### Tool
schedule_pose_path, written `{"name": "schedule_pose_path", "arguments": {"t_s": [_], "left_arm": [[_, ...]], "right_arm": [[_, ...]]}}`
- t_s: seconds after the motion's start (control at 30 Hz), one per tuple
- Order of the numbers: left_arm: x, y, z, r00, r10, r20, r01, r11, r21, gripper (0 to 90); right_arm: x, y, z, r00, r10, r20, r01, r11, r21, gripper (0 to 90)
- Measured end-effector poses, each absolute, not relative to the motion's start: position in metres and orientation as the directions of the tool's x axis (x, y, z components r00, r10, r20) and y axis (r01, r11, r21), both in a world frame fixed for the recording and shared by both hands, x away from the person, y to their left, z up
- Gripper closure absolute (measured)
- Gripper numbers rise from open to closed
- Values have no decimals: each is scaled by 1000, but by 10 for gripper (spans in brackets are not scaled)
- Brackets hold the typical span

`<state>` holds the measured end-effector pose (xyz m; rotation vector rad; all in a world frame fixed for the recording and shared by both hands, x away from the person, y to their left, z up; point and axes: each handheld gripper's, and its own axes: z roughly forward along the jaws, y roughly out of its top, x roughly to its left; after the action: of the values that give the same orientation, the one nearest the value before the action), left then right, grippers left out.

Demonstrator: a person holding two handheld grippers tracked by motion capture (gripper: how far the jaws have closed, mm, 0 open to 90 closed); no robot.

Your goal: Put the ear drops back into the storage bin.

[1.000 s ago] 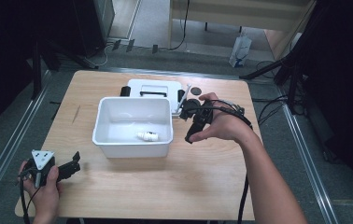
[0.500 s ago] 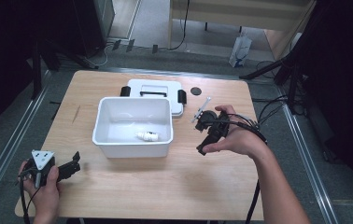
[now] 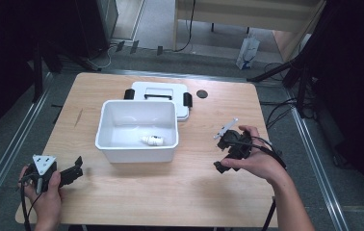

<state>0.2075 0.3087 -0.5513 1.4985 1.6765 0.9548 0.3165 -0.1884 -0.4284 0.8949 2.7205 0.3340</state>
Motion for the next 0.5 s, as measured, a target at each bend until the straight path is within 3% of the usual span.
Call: {"name": "schedule_pose_path", "arguments": {"t_s": [0.5], "left_arm": [[207,308,-551,-107,994,-13,491,64,869,1]], "right_arm": [[291,-241,-469,-696,705,-136,612,682,401,0]]}}
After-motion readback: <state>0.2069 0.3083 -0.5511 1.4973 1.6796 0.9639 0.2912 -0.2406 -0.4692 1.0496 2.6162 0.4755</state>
